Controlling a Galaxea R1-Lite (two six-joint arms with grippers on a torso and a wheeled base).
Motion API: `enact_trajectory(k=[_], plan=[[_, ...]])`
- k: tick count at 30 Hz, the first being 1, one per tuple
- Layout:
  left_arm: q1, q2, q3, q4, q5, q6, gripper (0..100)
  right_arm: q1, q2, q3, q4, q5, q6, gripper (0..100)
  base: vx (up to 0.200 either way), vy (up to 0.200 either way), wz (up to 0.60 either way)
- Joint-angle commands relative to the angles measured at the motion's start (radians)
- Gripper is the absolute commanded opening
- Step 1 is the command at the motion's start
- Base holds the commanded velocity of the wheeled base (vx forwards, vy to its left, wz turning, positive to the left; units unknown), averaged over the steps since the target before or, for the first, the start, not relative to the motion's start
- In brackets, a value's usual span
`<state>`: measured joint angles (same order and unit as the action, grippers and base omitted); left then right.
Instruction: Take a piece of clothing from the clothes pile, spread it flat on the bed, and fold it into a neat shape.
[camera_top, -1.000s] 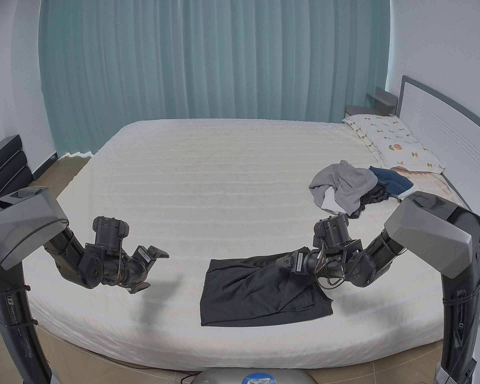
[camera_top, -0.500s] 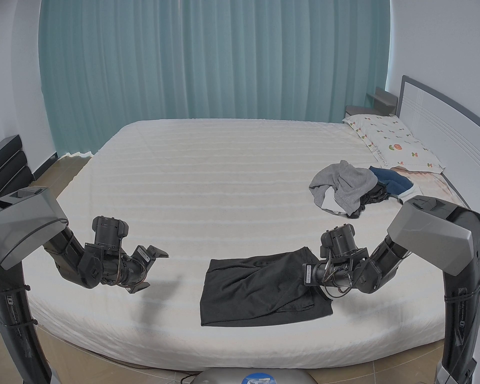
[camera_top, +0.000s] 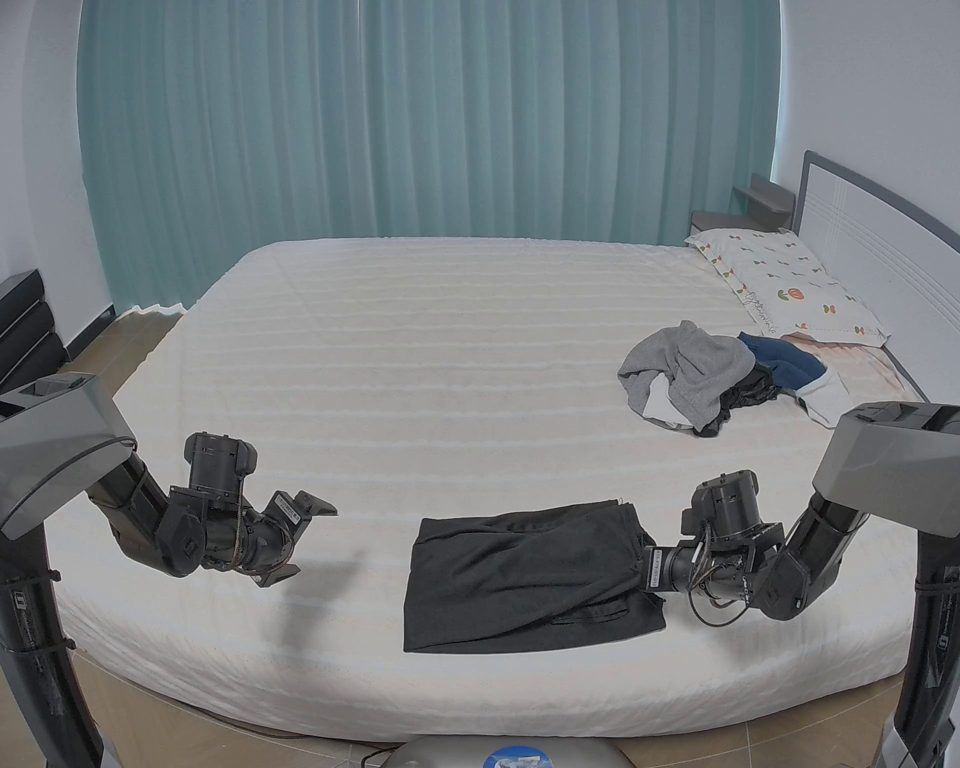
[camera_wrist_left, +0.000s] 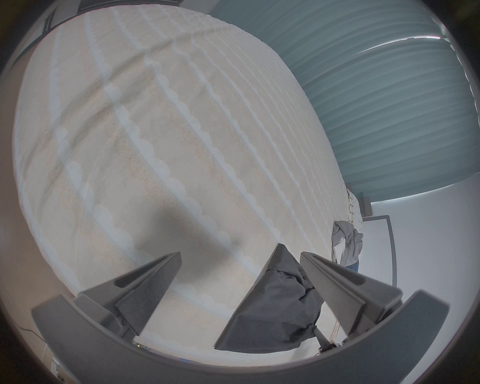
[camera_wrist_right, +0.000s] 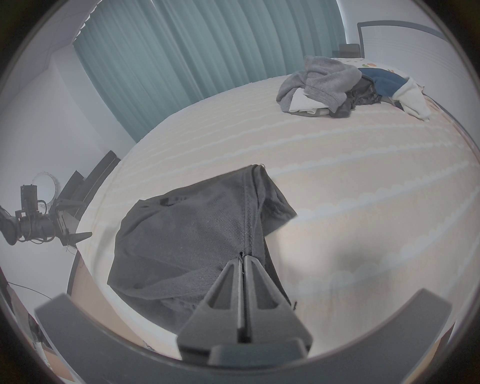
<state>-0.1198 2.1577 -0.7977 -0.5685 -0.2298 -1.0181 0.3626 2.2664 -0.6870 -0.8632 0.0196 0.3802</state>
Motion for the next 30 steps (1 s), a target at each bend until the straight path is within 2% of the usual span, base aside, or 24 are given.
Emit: enact_trajectory(k=[1,13,14,20,24,30], plan=[[0.0,0.001,0.0,-0.001,0.0,0.0,100,-0.013,-0.002,0.066,-0.025,0.014,0.002,0,0.0,0.0,0.0],[0.0,0.001,0.0,-0.001,0.0,0.0,100,-0.02,0.001,0.139,-0.056,0.054,0.011,0,0.0,0.0,0.0],[0.0,0.001,0.0,-0.001,0.0,0.0,100,-0.02,0.005,0.133,-0.059,0.06,0.012,100,0.0,0.0,0.0],[0.0,0.001,0.0,-0.001,0.0,0.0,100,-0.043,-0.01,0.126,-0.1,0.089,0.045,100,0.0,0.0,0.0],[0.0,0.001,0.0,-0.001,0.0,0.0,100,-0.09,-0.014,0.046,-0.102,0.126,0.137,100,0.0,0.0,0.0],[0.0,0.001,0.0,-0.001,0.0,0.0,100,-0.114,0.074,-0.098,-0.057,0.134,0.236,100,0.0,0.0,0.0]])
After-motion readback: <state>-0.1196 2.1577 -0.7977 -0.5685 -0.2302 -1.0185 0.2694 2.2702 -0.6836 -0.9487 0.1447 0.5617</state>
